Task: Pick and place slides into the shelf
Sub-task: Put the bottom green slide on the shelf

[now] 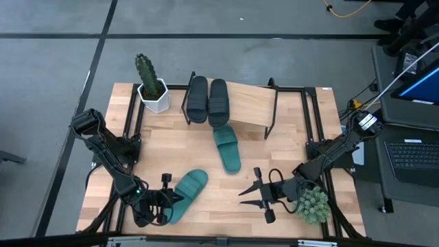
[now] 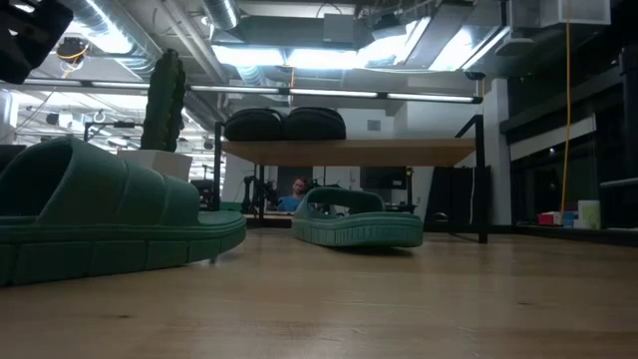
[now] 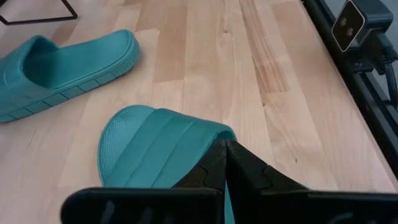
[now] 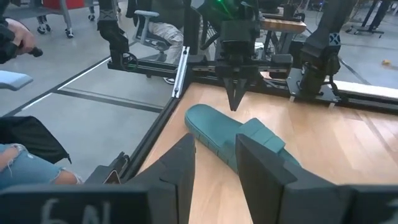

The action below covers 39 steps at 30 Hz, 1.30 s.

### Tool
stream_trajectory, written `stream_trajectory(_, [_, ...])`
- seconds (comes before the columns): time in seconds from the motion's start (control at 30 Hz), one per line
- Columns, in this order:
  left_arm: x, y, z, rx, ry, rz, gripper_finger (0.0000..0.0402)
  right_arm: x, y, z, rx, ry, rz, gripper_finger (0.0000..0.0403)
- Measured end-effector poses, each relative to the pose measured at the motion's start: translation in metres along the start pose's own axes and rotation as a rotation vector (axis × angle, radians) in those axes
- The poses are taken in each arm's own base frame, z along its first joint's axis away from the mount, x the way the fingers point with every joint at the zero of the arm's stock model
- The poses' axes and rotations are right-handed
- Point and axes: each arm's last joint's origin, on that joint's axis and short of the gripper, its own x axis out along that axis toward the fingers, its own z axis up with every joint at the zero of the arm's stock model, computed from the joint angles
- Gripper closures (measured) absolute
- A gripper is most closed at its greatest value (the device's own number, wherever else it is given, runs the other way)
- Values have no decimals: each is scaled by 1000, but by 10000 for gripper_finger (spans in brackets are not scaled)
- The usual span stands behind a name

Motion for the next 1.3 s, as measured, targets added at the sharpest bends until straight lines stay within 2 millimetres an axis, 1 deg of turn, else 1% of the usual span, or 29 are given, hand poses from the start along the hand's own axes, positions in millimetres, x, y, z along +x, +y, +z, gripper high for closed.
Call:
stream_trajectory(0.13, [0, 0, 0, 0, 0, 0, 397, 0, 0, 0, 10, 0, 0, 286])
stream_trajectory(0.2, [0, 0, 0, -2, 0, 0, 386, 0, 0, 0, 11, -1, 1, 286])
stream_trajectory(0.3, [0, 0, 0, -1, -3, 4, 356, 0, 0, 0, 28, -1, 0, 286])
stream_trajectory(0.5, [0, 2, -1, 19, 2, 21, 284, 0, 0, 0, 33, -1, 1, 286])
stream_trajectory(0.67, [0, 7, -10, 93, 100, 31, 249, 0, 0, 0, 33, -1, 1, 286])
stream_trajectory(0.83, [3, 9, -15, 132, 132, 59, 244, 0, 0, 0, 31, 0, 1, 286])
stream_trajectory(1.03, [13, 18, -20, 171, 198, 123, 248, 0, 0, 0, 26, 4, 0, 286])
stream_trajectory(1.17, [19, 24, -20, 163, 255, 121, 249, 0, 0, 0, 29, 5, 0, 286])
stream_trajectory(1.3, [23, 28, -18, 145, 266, 125, 249, 0, 0, -1, 27, 7, 0, 286])
